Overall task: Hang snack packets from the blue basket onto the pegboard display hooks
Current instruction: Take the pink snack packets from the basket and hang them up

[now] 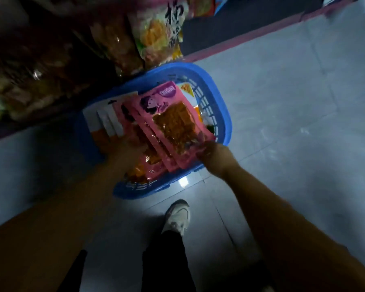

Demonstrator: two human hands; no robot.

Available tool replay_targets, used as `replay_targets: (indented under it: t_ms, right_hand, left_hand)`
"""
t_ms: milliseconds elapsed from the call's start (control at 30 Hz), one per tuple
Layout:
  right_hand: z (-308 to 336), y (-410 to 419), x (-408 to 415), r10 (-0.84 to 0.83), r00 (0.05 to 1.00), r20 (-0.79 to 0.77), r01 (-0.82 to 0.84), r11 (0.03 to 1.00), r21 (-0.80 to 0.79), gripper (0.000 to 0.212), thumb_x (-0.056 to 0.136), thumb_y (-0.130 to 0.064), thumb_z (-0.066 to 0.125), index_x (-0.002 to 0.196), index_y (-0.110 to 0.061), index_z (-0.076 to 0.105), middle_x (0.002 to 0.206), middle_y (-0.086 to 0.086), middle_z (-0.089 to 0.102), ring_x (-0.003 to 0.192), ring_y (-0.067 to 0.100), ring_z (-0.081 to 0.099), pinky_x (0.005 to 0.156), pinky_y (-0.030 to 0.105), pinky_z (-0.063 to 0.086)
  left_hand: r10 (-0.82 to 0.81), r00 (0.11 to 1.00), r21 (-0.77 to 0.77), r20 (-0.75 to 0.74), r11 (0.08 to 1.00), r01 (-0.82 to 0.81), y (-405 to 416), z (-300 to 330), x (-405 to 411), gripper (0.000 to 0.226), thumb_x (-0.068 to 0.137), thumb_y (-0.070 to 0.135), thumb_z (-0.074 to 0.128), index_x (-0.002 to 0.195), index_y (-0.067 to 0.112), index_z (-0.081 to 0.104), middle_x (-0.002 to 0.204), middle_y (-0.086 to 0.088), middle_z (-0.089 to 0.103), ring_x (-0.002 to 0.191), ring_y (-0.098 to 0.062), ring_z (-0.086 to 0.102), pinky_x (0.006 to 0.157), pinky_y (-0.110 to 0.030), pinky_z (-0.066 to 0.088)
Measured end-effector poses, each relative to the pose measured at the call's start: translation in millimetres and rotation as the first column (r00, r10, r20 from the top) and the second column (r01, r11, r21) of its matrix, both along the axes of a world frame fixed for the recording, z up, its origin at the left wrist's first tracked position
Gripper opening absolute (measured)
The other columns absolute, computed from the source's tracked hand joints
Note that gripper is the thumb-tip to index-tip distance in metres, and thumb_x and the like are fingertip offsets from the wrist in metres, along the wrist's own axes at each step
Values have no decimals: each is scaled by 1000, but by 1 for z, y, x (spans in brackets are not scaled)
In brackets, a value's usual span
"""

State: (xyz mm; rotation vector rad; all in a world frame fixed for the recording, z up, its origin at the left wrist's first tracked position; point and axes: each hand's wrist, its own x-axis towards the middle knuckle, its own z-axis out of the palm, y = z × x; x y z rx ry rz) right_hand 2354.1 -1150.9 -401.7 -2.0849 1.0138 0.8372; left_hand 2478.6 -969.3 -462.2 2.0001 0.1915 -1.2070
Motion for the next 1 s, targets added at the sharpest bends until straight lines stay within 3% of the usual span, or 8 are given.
replay_targets:
  t_ms: [233,333,400,500,600,700,833,1000]
  right_hand:
    - [-104,-55,50,-34,983,181,31,999,21,47,90,-27,63,131,-7,52,128,19,59,117,33,56,89,31,39]
    - [-132,-55,62,-192,958,214,159,973,165,63,85,-34,70,136,-8,43,126,12,59,115,29,57,94,31,46]
    - [-144,-52,67,-294,927,232,243,944,224,76,75,-40,78,136,-12,41,123,3,58,112,22,58,91,29,48]
    - [-151,-51,68,-279,947,159,257,956,143,96,54,-61,81,133,-19,48,131,9,58,120,27,56,101,42,47]
    - [-151,-47,64,-364,921,137,328,916,232,70,59,-48,84,115,-13,62,114,9,68,106,29,64,95,46,51]
    - [-143,-42,64,-438,878,192,359,869,340,46,66,-30,85,105,-15,67,103,9,72,94,29,70,86,48,55]
    - [-128,-35,65,-496,838,227,396,840,372,44,74,-16,80,114,-7,64,109,13,70,100,32,67,90,51,53]
    - [-115,-32,54,-609,724,324,494,785,373,40,73,-6,79,111,-4,66,103,11,72,89,23,69,75,32,59]
  left_hand:
    - [440,889,-77,-124,889,-450,-50,-75,6,51,86,24,66,133,14,50,129,-9,57,114,-29,57,98,-44,47]
    - [403,911,-80,-83,909,-409,-48,-87,6,47,88,22,65,132,11,51,128,-9,57,108,-27,60,95,-38,51]
    - [402,915,-109,-33,909,-403,-47,-86,7,41,87,15,65,126,8,56,119,-5,59,92,-19,62,75,-22,55]
    - [457,889,-117,-25,882,-457,-40,-76,7,34,86,21,67,119,14,60,110,-3,62,88,-13,62,68,-17,53]
    - [547,833,-74,-82,830,-552,-16,-68,4,25,86,34,66,106,19,64,107,0,64,93,-16,62,82,-30,52]
    - [430,896,-35,111,903,-429,6,-61,4,16,91,21,61,75,17,63,83,-3,64,76,-16,60,78,-33,52]
    - [128,924,174,361,964,-201,24,-62,9,24,93,20,58,97,-1,69,104,-20,67,91,-24,60,76,-27,45]
    - [315,894,33,319,939,-343,17,-57,16,28,91,17,59,115,3,60,112,-14,63,106,-32,59,91,-33,48]
